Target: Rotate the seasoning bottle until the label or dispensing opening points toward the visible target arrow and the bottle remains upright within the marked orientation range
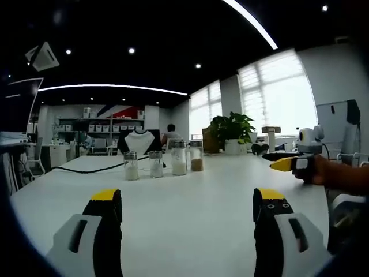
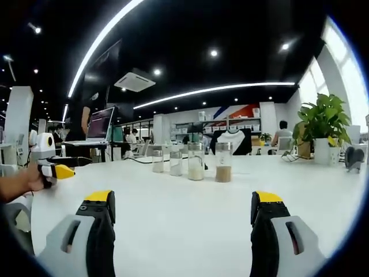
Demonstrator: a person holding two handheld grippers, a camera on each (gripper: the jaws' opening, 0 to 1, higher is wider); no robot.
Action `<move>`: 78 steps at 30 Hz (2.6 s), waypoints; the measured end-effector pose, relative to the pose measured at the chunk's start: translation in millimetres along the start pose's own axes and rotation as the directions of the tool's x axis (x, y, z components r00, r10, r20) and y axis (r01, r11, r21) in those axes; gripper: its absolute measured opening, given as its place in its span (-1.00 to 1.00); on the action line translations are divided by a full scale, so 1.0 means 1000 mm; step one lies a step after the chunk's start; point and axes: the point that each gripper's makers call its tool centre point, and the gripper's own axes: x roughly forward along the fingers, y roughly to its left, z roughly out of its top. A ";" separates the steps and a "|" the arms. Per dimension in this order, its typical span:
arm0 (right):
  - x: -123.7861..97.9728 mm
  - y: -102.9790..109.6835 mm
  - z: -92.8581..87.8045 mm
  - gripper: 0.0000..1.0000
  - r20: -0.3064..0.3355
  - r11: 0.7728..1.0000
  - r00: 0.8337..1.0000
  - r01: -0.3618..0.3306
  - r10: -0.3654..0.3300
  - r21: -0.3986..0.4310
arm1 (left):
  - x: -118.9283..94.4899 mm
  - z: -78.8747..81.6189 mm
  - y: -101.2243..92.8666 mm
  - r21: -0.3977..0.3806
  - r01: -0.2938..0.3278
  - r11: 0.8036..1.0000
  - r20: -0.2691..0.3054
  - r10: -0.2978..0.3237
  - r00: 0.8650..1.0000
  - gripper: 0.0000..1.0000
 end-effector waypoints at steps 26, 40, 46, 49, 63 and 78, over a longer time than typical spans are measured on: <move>-0.004 0.009 -0.001 0.99 -0.010 1.000 1.000 0.000 0.000 -0.012 | 0.000 -0.001 -0.003 0.025 0.008 1.000 -0.008 -0.008 1.000 1.00; -0.005 0.007 0.001 0.99 -0.001 1.000 1.000 0.003 -0.003 -0.001 | 0.000 -0.001 -0.006 0.058 0.011 0.998 -0.006 -0.011 1.000 1.00; -0.003 0.006 0.000 0.99 -0.001 1.000 1.000 -0.002 0.002 -0.001 | 0.001 -0.002 -0.007 0.067 0.013 0.998 -0.016 -0.012 1.000 1.00; -0.003 0.005 0.000 0.99 -0.002 1.000 1.000 -0.002 0.002 -0.004 | 0.002 -0.003 -0.006 0.071 0.011 0.997 -0.020 -0.010 1.000 1.00; -0.005 0.004 0.004 0.99 0.025 0.999 1.000 -0.017 0.016 0.041 | 0.016 -0.002 0.002 -0.012 0.025 1.000 -0.019 -0.025 0.999 0.98; -0.004 0.012 0.005 0.99 0.031 0.998 0.998 -0.055 0.054 0.042 | 0.054 0.015 0.034 -0.040 -0.055 0.998 0.008 0.056 0.998 0.79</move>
